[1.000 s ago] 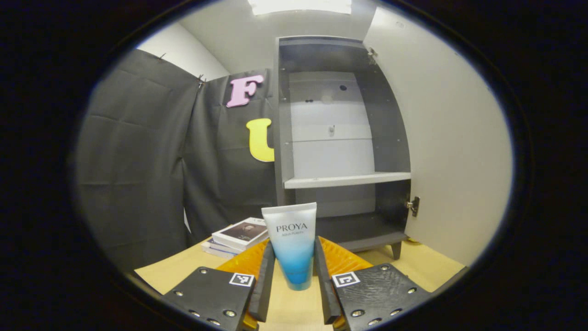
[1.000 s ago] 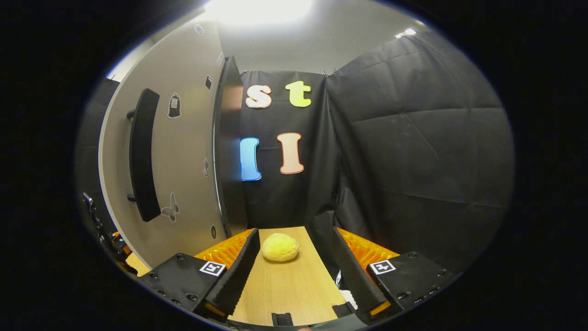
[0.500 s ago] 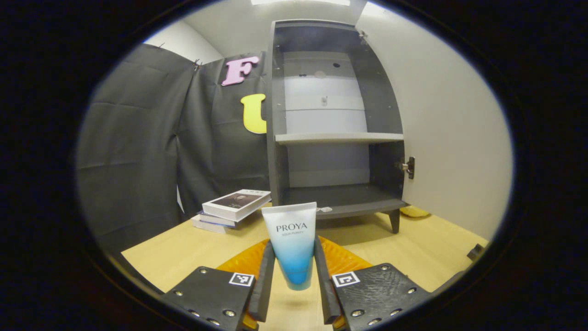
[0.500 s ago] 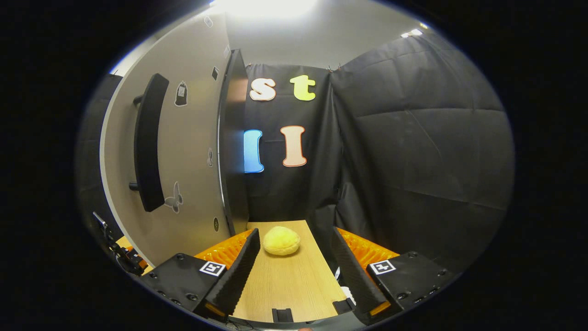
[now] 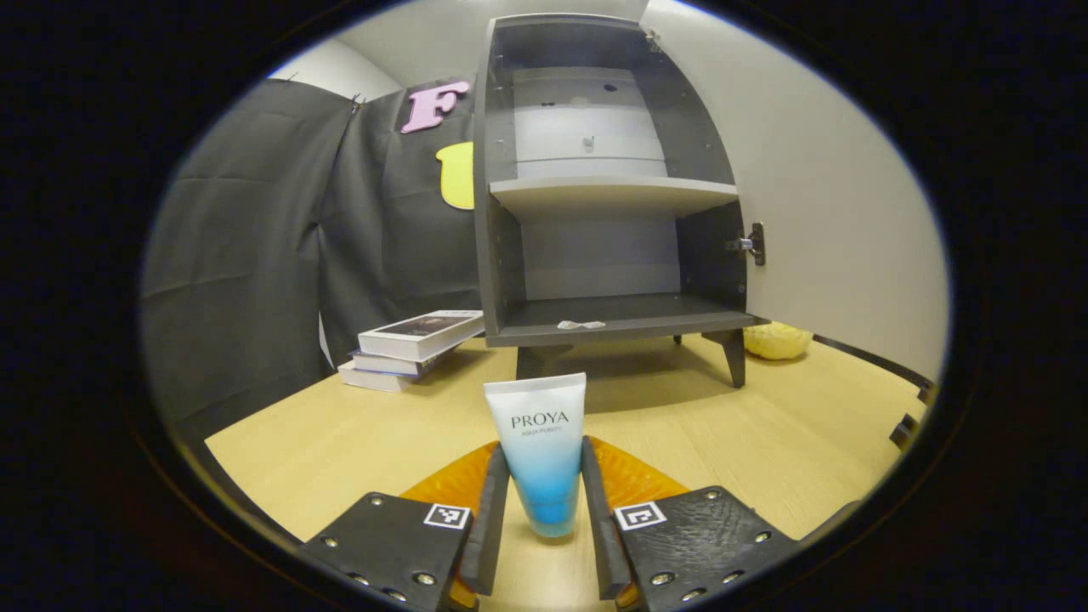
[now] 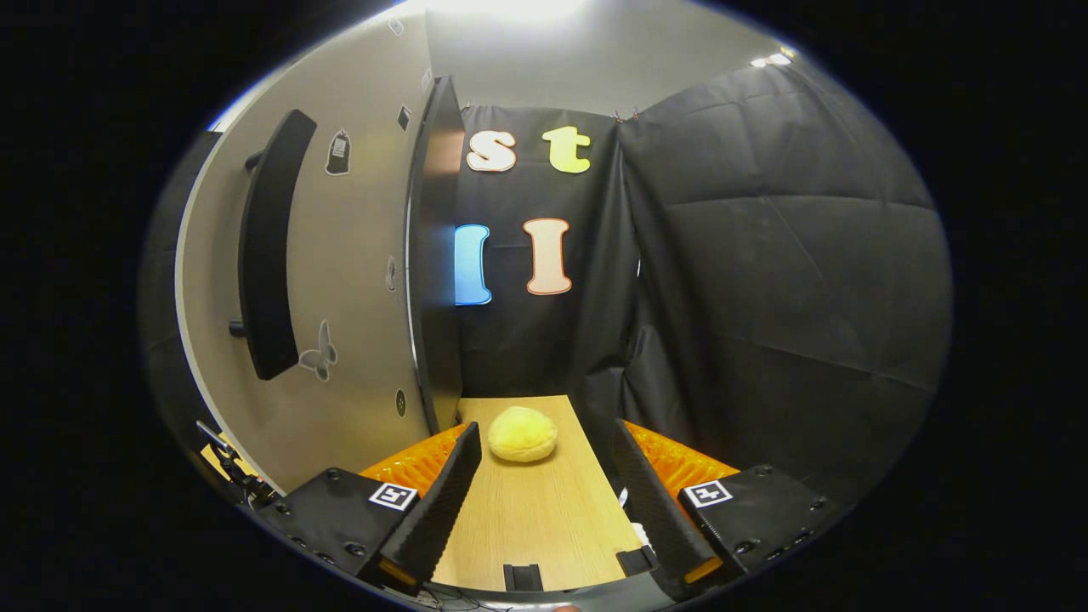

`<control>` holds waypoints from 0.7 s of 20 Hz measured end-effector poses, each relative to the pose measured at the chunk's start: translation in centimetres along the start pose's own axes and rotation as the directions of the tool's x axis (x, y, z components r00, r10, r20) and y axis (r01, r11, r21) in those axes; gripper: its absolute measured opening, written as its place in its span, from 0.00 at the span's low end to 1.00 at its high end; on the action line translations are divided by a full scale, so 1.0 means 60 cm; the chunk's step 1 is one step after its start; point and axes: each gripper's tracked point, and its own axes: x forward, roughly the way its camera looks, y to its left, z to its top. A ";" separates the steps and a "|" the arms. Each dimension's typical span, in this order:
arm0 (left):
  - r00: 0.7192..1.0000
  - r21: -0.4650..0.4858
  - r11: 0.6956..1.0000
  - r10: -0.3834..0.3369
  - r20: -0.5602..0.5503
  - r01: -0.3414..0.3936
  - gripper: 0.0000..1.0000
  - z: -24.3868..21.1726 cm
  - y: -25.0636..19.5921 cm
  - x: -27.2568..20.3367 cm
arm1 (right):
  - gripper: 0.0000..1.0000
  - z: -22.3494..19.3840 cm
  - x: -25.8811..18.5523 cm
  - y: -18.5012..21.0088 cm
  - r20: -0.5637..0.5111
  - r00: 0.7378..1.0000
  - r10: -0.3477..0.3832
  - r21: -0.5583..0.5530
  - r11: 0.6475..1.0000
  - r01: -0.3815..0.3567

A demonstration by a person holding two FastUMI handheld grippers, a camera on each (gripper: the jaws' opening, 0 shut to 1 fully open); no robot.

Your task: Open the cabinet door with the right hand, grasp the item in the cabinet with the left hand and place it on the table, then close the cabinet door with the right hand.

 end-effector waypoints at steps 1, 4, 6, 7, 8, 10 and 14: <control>1.000 -0.004 1.000 0.002 -0.007 -0.002 0.46 -0.008 -0.003 -0.003 | 0.98 0.002 0.001 0.003 0.000 1.000 0.003 -0.004 1.000 -0.003; 0.999 -0.016 1.000 0.009 -0.034 -0.010 0.46 -0.033 -0.004 -0.013 | 0.98 0.000 0.003 0.009 -0.003 1.000 0.012 -0.017 1.000 -0.012; 1.000 -0.007 1.000 0.014 -0.018 -0.014 0.47 -0.026 -0.010 -0.027 | 0.98 0.001 0.006 0.016 -0.003 1.000 0.024 -0.013 1.000 -0.024; 1.000 -0.007 1.000 0.012 -0.022 -0.012 0.49 -0.036 -0.012 -0.030 | 0.98 -0.001 0.007 0.017 -0.004 1.000 0.027 -0.013 1.000 -0.027; 1.000 0.000 1.000 0.010 -0.014 -0.010 0.49 -0.033 -0.015 -0.035 | 0.98 -0.003 0.008 0.018 -0.007 1.000 0.029 -0.014 0.999 -0.029; 1.000 0.003 1.000 0.011 -0.019 -0.011 0.49 -0.033 -0.013 -0.044 | 0.98 -0.004 0.009 0.021 -0.011 0.999 0.034 -0.012 0.999 -0.034; 0.999 -0.010 1.000 0.016 -0.042 -0.016 0.51 -0.033 -0.017 -0.055 | 0.98 0.001 0.008 0.022 -0.001 0.999 0.041 -0.010 0.999 -0.041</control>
